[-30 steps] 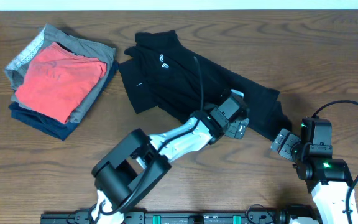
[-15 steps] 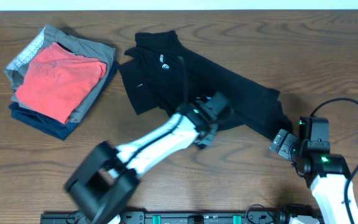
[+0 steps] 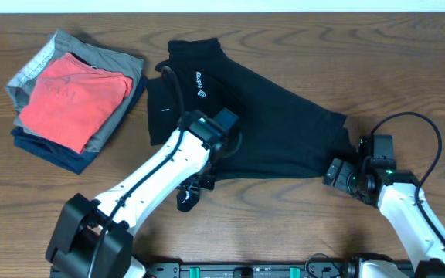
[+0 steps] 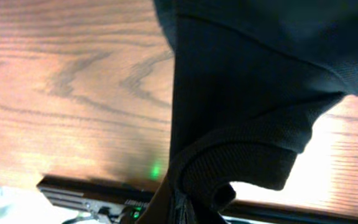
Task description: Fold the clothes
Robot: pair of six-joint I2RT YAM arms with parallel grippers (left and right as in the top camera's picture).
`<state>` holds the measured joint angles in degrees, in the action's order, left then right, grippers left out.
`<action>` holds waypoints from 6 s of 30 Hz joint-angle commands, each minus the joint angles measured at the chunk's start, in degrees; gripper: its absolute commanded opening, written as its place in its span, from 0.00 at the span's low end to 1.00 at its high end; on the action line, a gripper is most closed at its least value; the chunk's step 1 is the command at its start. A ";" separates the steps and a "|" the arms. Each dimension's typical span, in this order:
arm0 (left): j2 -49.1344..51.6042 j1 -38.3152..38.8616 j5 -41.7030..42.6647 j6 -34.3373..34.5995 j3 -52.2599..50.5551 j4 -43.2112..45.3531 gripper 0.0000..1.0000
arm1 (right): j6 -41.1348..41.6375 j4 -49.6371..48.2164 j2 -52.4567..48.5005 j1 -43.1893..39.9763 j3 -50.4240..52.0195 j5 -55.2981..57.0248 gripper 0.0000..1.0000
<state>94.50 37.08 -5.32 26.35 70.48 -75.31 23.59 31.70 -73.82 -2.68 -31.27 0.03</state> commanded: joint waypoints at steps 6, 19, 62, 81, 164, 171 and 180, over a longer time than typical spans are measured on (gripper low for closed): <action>-0.61 -2.58 -9.44 5.75 0.04 -7.23 0.06 | 2.05 -13.09 -0.70 -0.79 -0.85 -4.96 0.99; -1.51 -2.89 -6.80 5.73 0.04 -3.50 0.06 | -5.60 -13.31 -5.73 0.26 -0.85 -12.13 0.99; -1.49 -2.89 -5.18 7.48 0.04 -2.80 0.06 | -5.88 -29.16 -21.44 -3.30 -25.83 -3.80 0.01; -1.51 -2.89 -5.22 8.26 0.04 -0.76 0.06 | -8.02 23.06 -21.44 -4.37 -37.46 -5.73 0.99; -1.51 8.46 9.11 10.40 -0.11 2.54 0.07 | -8.41 26.40 -19.71 -13.75 -22.25 -7.56 0.86; -1.51 8.46 9.14 10.43 -0.11 3.39 0.06 | -3.67 18.49 -19.71 -13.81 -15.08 -5.84 0.83; -1.51 8.46 9.11 10.40 -0.11 3.37 0.06 | 4.07 17.35 -19.69 -16.11 -14.10 5.88 0.38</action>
<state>94.15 45.76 5.13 36.21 70.48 -71.70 23.33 49.34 -93.60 -17.08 -46.30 -1.67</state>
